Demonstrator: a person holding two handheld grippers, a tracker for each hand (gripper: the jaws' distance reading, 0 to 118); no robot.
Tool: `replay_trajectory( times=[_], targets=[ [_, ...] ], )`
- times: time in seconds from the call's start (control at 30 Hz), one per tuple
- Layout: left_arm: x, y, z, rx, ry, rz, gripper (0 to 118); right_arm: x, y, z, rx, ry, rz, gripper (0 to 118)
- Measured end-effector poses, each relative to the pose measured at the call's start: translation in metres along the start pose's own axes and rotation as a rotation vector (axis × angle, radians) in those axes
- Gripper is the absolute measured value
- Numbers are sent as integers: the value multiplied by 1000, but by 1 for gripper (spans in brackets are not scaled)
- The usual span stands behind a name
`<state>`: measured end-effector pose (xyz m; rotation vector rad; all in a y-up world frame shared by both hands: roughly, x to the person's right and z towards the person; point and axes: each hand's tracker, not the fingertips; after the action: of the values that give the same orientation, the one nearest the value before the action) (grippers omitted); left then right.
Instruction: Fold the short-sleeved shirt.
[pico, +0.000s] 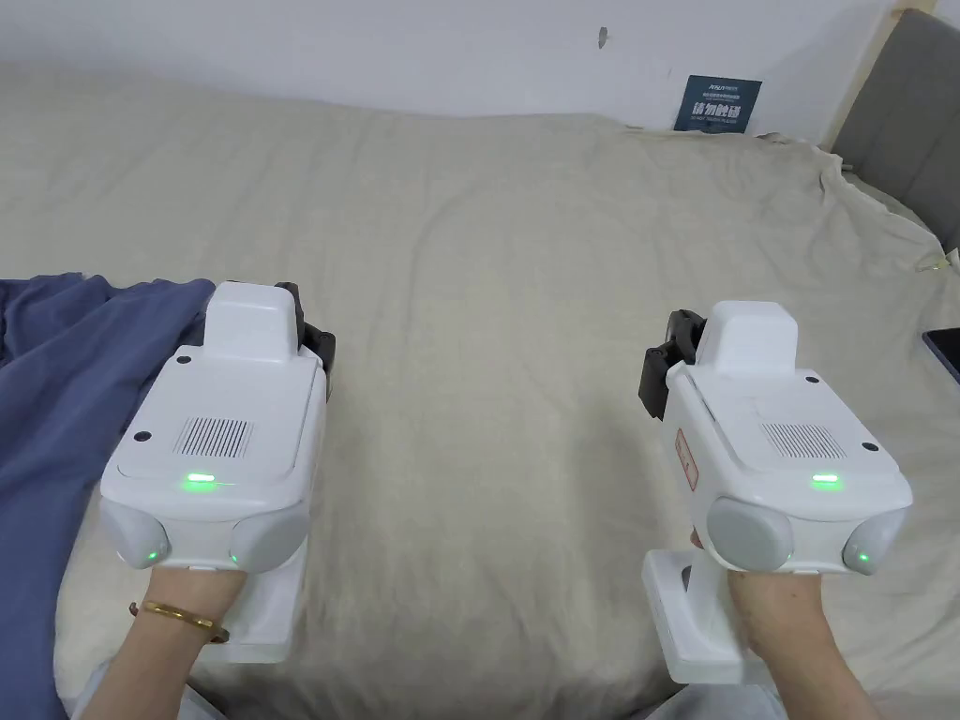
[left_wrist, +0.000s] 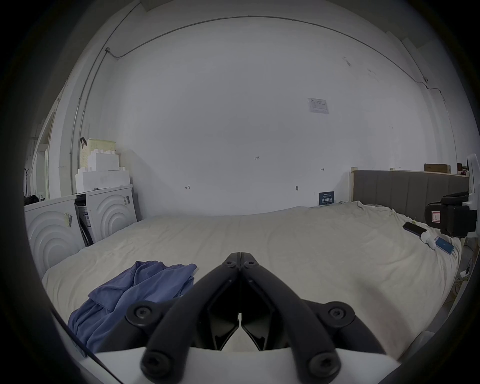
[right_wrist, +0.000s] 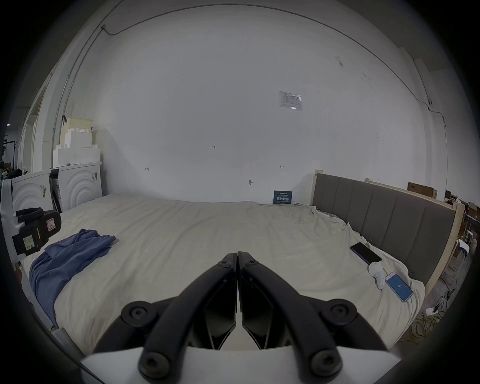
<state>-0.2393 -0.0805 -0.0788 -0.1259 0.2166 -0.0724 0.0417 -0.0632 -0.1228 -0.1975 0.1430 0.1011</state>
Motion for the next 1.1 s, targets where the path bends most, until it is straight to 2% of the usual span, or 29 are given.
replay_trajectory(
  times=[1.1],
  targets=[
    [2, 4, 2, 15, -13, -8, 0, 2, 0, 2, -7, -4, 24, 0]
  ],
)
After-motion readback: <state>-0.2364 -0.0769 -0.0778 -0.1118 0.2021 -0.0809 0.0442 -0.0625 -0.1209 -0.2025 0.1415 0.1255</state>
